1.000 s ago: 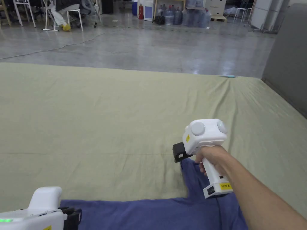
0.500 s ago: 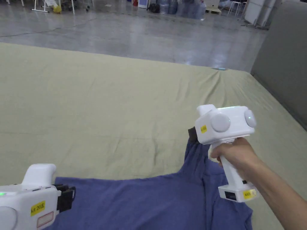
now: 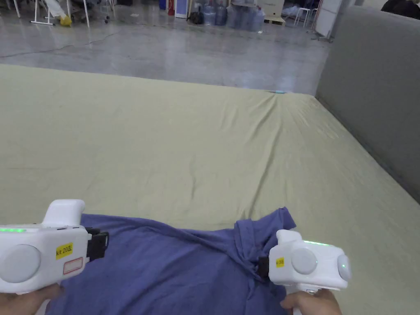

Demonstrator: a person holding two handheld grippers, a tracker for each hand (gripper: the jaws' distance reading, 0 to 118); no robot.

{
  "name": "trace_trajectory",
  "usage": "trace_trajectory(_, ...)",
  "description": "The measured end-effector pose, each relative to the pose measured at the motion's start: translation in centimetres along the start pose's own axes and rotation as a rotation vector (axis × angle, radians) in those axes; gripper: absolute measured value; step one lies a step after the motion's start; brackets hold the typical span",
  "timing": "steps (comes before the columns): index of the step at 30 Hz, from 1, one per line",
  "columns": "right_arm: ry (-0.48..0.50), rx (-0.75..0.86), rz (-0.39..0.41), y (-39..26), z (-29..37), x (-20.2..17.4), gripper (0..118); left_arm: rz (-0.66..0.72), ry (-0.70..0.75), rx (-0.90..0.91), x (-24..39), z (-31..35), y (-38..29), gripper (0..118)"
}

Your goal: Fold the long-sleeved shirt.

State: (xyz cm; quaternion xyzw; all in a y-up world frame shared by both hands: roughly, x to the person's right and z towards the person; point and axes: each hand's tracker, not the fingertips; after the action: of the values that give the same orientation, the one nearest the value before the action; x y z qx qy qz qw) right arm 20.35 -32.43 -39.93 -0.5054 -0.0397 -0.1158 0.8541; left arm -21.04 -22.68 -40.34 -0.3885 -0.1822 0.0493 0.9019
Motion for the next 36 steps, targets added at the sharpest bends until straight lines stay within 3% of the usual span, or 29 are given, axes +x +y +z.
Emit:
trace_trajectory(5, -0.041, 0.053, 0.101, -0.8, 0.8, -1.0, 9, -0.01, -0.006, 0.01, 0.6, 1.8, -0.6, 0)
trace_trajectory(6, -0.042, 0.048, 0.123, -0.8, 1.1, -1.2, 21, -0.011, -0.006, 0.011, 0.7, 2.0, -0.6, 0)
trace_trajectory(7, -0.037, 0.038, 0.145, -0.7, 1.5, -1.3, 40, -0.008, 0.0, 0.013, 0.6, 2.1, -0.6, 0)
trace_trajectory(9, -0.013, 0.047, 0.13, -0.6, 3.4, -1.1, 90, 0.0, 0.0, 0.019, 0.6, 2.9, -0.5, 0)
trace_trajectory(12, 0.027, 0.182, 0.148, -0.9, 8.1, -0.8, 92, 0.003, -0.009, 0.042, 0.6, 4.3, -0.5, 0)
trace_trajectory(14, -0.005, 0.25, 0.178, -1.5, 11.3, -0.8, 92, -0.003, -0.01, 0.058, 0.7, 5.2, -0.6, 0)
trace_trajectory(15, -0.017, 0.269, 0.19, -1.7, 12.2, -0.7, 90, -0.005, -0.008, 0.063, 0.6, 5.4, -0.8, 0)
trace_trajectory(16, -0.034, 0.281, 0.199, -2.1, 13.0, -0.5, 78, -0.008, -0.008, 0.067, 0.7, 5.6, -1.0, 0)
trace_trajectory(17, -0.053, 0.306, 0.2, -2.5, 13.6, -0.2, 49, -0.009, -0.004, 0.071, 0.7, 5.8, -1.2, 0)
trace_trajectory(18, -0.05, 0.317, 0.203, -2.8, 13.8, 0.1, 0, -0.01, -0.002, 0.072, 0.7, 5.9, -1.4, 0)
trace_trajectory(27, -0.009, 0.23, 0.218, -1.4, 12.4, 1.4, 0, 0.007, 0.007, 0.05, -0.9, 3.2, -0.2, 0)
trace_trajectory(32, 0.012, 0.215, 0.233, 0.4, 10.8, 0.7, 0, 0.15, 0.067, 0.001, -4.7, -4.5, 5.0, 3)
trace_trajectory(34, 0.009, 0.202, 0.249, 0.7, 9.6, 0.2, 0, 0.185, 0.132, -0.068, -6.6, -8.6, 6.8, 69)
trace_trajectory(35, 0.012, 0.192, 0.253, 1.0, 9.0, 0.0, 0, 0.196, 0.162, -0.106, -7.3, -10.7, 7.6, 90)
trace_trajectory(36, 0.016, 0.182, 0.254, 1.3, 8.6, 0.0, 0, 0.188, 0.197, -0.123, -7.9, -12.2, 8.0, 93)
